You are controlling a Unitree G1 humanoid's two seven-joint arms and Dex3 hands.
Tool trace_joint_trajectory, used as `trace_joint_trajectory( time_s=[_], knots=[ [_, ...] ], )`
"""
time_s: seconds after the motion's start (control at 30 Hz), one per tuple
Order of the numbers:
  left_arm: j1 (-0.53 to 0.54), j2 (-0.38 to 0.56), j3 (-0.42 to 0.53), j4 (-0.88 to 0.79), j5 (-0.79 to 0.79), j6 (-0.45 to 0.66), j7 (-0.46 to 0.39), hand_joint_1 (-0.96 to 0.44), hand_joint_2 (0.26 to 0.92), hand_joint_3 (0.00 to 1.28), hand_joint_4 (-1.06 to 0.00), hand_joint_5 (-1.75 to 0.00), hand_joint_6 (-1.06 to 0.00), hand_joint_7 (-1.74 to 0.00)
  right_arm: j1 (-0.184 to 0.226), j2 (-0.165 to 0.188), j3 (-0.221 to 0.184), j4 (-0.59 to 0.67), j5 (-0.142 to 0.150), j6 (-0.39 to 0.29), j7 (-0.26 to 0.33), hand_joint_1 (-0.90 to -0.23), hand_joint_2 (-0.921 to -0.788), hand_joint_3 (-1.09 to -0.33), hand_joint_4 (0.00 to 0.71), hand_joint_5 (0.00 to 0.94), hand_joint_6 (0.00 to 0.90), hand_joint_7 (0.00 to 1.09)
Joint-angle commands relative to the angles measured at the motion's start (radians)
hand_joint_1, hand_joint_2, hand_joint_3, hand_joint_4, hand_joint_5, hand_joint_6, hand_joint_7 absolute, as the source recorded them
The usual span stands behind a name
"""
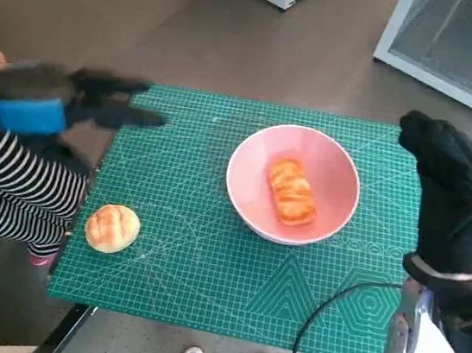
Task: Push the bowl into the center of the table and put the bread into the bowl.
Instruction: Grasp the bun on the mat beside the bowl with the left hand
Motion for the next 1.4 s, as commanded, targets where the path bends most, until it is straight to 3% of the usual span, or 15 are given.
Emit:
trace_joint_trajectory(
  time_s=[0.03, 0.3, 0.7, 1.07, 1.4],
  knots=[
    [0.081, 0.033, 0.026, -0.034, -0.017, 0.026, -0.005, -0.46, 0.845, 0.01, -0.22, -0.02, -0.38, -0.08, -0.003, -0.012, -0.001, 0.030, 0.005, 0.003, 0.021, -0.689, -0.921, -0.707, 0.154, 0.000, 0.078, 0.49],
    [0.188, 0.040, 0.034, -0.076, -0.006, 0.088, -0.002, -0.44, 0.831, 0.00, -0.21, -0.01, -0.38, -0.08, -0.014, -0.020, -0.005, 0.043, 0.012, 0.004, 0.037, -0.688, -0.921, -0.707, 0.150, 0.000, 0.073, 0.48],
    [0.255, 0.009, 0.002, -0.077, 0.036, 0.145, 0.017, -0.40, 0.799, 0.00, -0.22, 0.00, -0.39, -0.06, -0.024, -0.018, -0.009, 0.063, 0.026, 0.004, 0.062, -0.687, -0.921, -0.706, 0.151, 0.001, 0.073, 0.49],
    [0.239, -0.051, -0.073, 0.008, 0.121, 0.161, 0.058, -0.35, 0.776, 0.00, -0.23, 0.00, -0.39, -0.04, -0.021, -0.023, -0.013, 0.055, 0.032, 0.011, 0.072, -0.686, -0.921, -0.706, 0.150, 0.000, 0.073, 0.49],
    [0.186, -0.131, -0.158, 0.200, 0.248, 0.073, 0.167, -0.21, 0.763, 0.00, -0.28, -0.02, -0.43, -0.04, -0.015, -0.026, -0.017, 0.045, 0.033, 0.015, 0.072, -0.685, -0.921, -0.706, 0.147, 0.000, 0.070, 0.48]
  ],
)
